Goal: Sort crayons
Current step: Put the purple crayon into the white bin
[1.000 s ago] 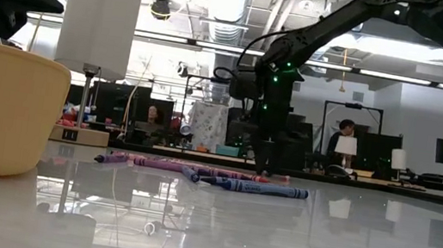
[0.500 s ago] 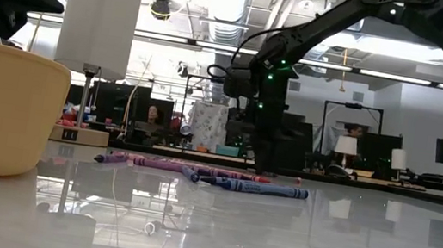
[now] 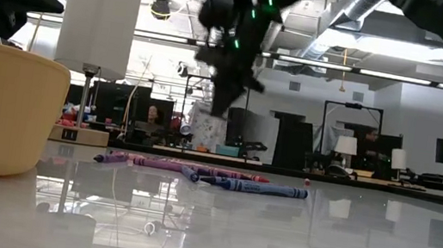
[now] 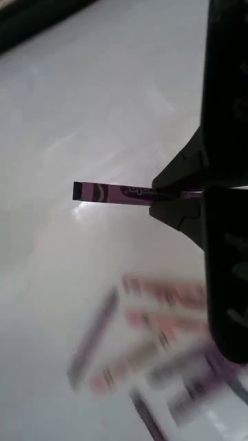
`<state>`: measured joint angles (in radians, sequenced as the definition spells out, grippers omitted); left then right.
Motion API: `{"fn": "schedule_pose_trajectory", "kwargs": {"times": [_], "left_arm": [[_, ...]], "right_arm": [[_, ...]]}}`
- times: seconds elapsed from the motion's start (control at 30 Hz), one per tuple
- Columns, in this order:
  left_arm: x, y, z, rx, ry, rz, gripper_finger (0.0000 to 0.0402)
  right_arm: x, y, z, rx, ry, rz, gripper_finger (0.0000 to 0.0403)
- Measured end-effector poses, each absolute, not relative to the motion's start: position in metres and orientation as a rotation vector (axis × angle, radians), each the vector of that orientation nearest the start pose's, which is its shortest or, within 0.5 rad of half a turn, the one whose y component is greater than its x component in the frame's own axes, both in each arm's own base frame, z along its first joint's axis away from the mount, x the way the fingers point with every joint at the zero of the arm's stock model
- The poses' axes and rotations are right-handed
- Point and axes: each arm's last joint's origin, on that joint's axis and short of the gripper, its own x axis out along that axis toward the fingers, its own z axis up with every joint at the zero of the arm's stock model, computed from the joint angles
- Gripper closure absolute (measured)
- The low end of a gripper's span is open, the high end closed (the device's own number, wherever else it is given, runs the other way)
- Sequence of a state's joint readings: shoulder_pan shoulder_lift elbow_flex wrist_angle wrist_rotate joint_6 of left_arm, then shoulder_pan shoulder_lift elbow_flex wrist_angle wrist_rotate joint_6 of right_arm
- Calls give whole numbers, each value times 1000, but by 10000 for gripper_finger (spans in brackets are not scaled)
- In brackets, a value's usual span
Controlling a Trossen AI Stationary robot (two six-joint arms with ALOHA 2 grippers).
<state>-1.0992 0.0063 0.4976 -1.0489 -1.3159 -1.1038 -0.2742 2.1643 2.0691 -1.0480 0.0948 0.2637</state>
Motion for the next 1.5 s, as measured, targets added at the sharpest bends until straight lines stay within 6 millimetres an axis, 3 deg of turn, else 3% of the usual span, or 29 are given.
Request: {"fn": "schedule_pose_trajectory", "kwargs": {"times": [0.17, 0.33, 0.5, 0.73, 0.9, 1.13, 1.37, 1.5], "left_arm": [[28, 6, 234, -574, 58, 285, 401], [28, 6, 234, -574, 58, 284, 401], [28, 6, 234, -574, 58, 285, 401], [28, 6, 234, -575, 58, 285, 401], [29, 5, 231, -577, 53, 293, 402], [30, 4, 228, -591, 53, 296, 401], [30, 4, 228, -593, 50, 299, 402], [30, 4, 228, -595, 50, 299, 401]], "right_arm": [[445, -70, 310, 228, 1092, -345, 401], [432, -4, 340, 153, 1165, -255, 401], [394, 60, 353, 124, 1263, -336, 401], [347, 146, 370, 257, 1152, -414, 401], [306, 186, 358, 440, 1097, -589, 401], [235, 216, 317, 687, 1118, -875, 401], [160, 237, 288, 850, 1273, -1112, 401], [140, 250, 275, 856, 1451, -1129, 401]]}}
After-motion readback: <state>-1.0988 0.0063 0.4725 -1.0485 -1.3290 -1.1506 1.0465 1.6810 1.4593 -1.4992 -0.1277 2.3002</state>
